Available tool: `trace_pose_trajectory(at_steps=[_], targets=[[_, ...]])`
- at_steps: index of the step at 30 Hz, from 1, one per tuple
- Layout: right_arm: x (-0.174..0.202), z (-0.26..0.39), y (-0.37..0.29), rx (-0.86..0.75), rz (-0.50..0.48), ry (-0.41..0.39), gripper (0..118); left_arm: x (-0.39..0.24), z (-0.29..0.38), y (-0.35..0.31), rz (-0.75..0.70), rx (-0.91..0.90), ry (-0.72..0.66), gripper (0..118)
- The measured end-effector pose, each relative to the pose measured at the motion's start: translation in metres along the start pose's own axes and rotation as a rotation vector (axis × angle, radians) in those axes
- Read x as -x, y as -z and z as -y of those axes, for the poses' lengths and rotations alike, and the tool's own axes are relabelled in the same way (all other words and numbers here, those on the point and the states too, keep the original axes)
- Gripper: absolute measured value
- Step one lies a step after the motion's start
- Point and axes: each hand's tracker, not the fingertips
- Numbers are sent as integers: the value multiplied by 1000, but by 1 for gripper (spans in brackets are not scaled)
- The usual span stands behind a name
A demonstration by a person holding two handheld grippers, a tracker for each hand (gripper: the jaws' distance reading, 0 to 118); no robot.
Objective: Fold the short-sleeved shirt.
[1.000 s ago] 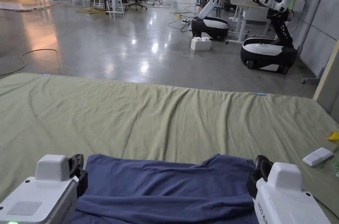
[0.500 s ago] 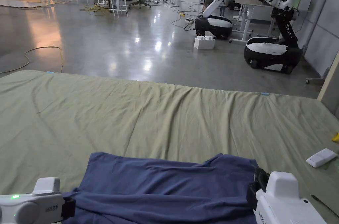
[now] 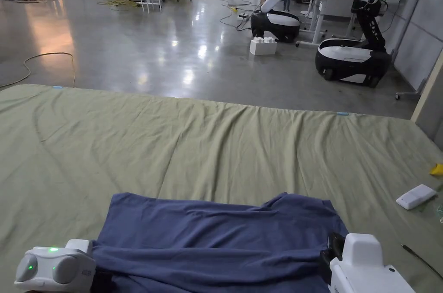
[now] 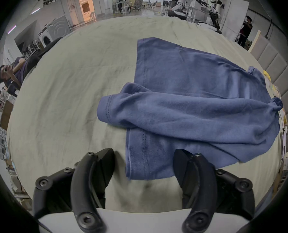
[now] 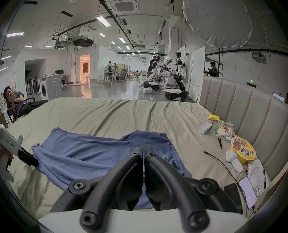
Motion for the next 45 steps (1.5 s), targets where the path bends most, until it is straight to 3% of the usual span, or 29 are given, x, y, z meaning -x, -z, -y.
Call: trace_pose_trajectory(at_steps=[2,3,4,14,16,18,19,23,28,32,35,36,37,45], targets=[[-2,4,1,18,1,4,2,-4,1,-5,4,-14,23,37],[-3,6,2,22,-1,6,2,-5,1,-5,13,-23,38,13],[-4,7,2,28,-1,5,2,-19,7,-25,-26,-64,74,11],[-49,19,12,111,49,26,4,-9,26,-69,88,-110,39,8],[-65,21,20,152,68,28,20,-9,28,-82,109,-130,23,8],[-81,24,31,221,70,31,47,-10,30,-97,115,-145,18,8],[-90,27,39,270,63,54,53,-11,32,-101,113,-152,21,8],[-110,43,74,444,45,48,68,-11,28,-108,118,-154,23,8],[-111,82,110,593,-10,37,70,-10,24,-103,108,-153,33,8],[-101,99,127,618,-30,-22,67,-7,24,-95,107,-147,27,8],[-101,95,127,609,-48,-1,34,-7,24,-93,100,-148,27,8],[-99,94,126,609,-55,-2,17,-6,26,-91,97,-151,28,8],[-97,94,126,606,-57,-16,10,-7,25,-91,93,-155,30,8],[-84,76,113,591,-24,-62,5,-8,21,-111,95,-210,42,8]])
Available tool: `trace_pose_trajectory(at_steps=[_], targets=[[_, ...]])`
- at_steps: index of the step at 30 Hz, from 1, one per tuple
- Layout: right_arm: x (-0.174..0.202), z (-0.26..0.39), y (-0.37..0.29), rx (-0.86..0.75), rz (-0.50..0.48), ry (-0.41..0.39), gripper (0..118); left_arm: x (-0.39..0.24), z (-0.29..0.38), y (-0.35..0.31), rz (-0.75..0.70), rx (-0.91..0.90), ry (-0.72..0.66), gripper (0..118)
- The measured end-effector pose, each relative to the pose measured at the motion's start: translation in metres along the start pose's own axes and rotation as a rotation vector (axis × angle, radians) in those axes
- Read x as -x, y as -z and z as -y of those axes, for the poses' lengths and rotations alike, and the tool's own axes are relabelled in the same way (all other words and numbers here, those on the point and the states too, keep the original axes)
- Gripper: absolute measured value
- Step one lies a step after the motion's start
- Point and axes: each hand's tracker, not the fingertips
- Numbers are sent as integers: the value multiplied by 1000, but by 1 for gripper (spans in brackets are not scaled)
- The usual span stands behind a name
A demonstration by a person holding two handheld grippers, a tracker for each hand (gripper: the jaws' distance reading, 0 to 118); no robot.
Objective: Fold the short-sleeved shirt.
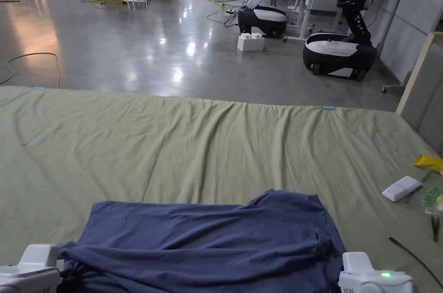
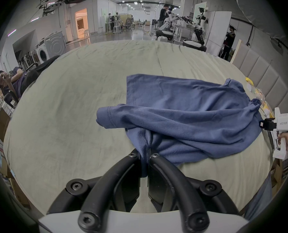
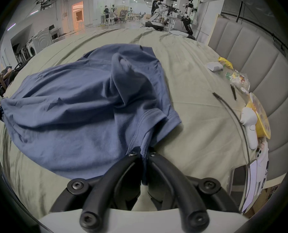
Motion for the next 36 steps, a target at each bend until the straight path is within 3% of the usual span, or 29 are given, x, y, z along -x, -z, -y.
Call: trace_pose_trajectory(at_steps=[9,19,23,36], targets=[[-21,-26,-63,-93,8,63,5,5,-29,-39,45,-66,25,7],[-14,5,-124,-99,11,-26,5,28,-11,-85,62,-70,18,7],[-2,45,-123,-16,0,-77,5,37,20,-88,86,18,21,7],[22,123,-75,99,17,-67,6,35,111,-38,19,198,24,7]])
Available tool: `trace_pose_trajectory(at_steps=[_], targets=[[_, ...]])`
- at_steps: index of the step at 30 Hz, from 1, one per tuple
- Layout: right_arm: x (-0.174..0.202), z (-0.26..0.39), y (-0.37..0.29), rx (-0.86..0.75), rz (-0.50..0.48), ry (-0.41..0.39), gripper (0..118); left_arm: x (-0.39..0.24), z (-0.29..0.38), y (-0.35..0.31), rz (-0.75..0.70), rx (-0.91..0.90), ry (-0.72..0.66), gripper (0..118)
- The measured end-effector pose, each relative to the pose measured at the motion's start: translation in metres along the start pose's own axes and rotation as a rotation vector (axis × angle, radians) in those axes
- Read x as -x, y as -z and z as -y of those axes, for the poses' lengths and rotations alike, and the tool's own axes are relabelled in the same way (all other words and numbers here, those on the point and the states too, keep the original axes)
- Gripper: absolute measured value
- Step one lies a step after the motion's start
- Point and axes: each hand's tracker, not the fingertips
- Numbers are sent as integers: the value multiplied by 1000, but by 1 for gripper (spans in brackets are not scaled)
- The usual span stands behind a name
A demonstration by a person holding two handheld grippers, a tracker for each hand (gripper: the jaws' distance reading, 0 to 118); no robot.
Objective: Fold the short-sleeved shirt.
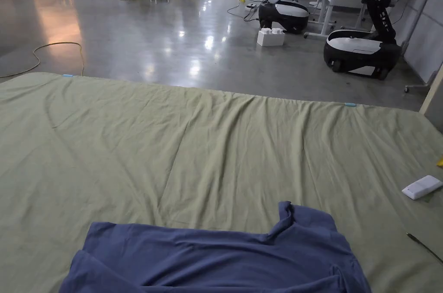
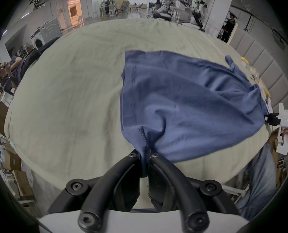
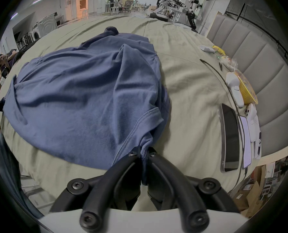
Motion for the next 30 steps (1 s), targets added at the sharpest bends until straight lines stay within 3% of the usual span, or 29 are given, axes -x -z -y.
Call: trace_pose_trajectory(at_steps=[3,5,6,7,9,10,12,17,23,25,27,30], targets=[[3,-1,-2,-31,20,-20,13,0,7,7,-1,-14,-33,8],[4,-5,-8,-39,50,-28,40,1,6,4,-3,-25,-44,10],[4,-7,-14,-71,87,-27,57,0,6,2,-5,-29,-47,18],[3,-10,-20,-108,100,-13,64,-1,3,-1,-6,-37,-47,25],[1,-21,-33,-212,101,46,66,-5,-3,-7,-32,-102,-22,51],[1,-28,-41,-275,90,72,67,-8,-7,-13,-32,-155,-19,55],[5,-43,-56,-368,96,111,74,-20,-22,-29,-25,-242,-35,55],[26,-84,-93,-643,93,144,75,-35,-59,-51,-27,-487,-50,55],[55,-125,-126,-888,70,179,66,-66,-90,-75,-96,-740,0,51],[63,-133,-131,-916,63,184,45,-76,-95,-85,-137,-834,13,39],[70,-138,-135,-954,98,189,8,-81,-98,-89,-176,-883,2,19],[77,-143,-136,-972,84,169,3,-83,-97,-96,-205,-962,-59,7]])
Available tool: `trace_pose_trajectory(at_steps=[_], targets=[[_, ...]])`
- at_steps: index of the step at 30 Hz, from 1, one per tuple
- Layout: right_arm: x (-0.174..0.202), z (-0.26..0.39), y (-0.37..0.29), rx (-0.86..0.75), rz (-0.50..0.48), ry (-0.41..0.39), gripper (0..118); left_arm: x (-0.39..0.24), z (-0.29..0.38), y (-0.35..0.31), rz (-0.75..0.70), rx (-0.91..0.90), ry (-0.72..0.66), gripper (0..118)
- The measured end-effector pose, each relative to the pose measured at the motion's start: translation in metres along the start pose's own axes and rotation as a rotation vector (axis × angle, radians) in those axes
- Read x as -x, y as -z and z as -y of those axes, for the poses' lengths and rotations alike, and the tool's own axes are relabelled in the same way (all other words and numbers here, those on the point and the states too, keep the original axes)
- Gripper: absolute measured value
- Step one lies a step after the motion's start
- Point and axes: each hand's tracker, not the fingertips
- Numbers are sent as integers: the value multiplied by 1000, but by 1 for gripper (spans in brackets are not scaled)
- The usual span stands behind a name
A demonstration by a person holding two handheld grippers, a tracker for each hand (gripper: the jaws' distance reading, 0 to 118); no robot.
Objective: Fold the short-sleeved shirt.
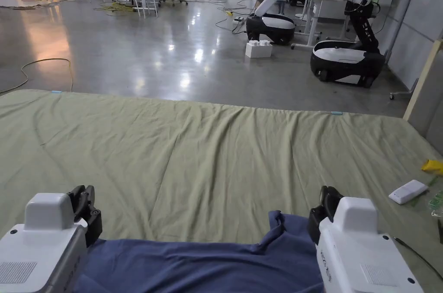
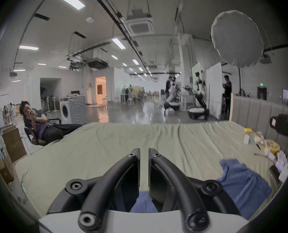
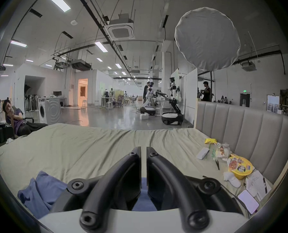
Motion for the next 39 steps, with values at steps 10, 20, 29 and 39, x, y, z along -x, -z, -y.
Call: trace_pose_trajectory(at_steps=[10,20,29,39], targets=[[10,-1,7,-1,-35,6,2,20,7,12,11,62,-8,2],[3,10,20,72,-32,-23,2,57,42,101,105,515,-49,2],[1,31,38,164,-20,-35,2,57,67,186,163,803,-48,63],[-3,57,48,269,-20,-47,2,55,109,218,107,961,21,58]])
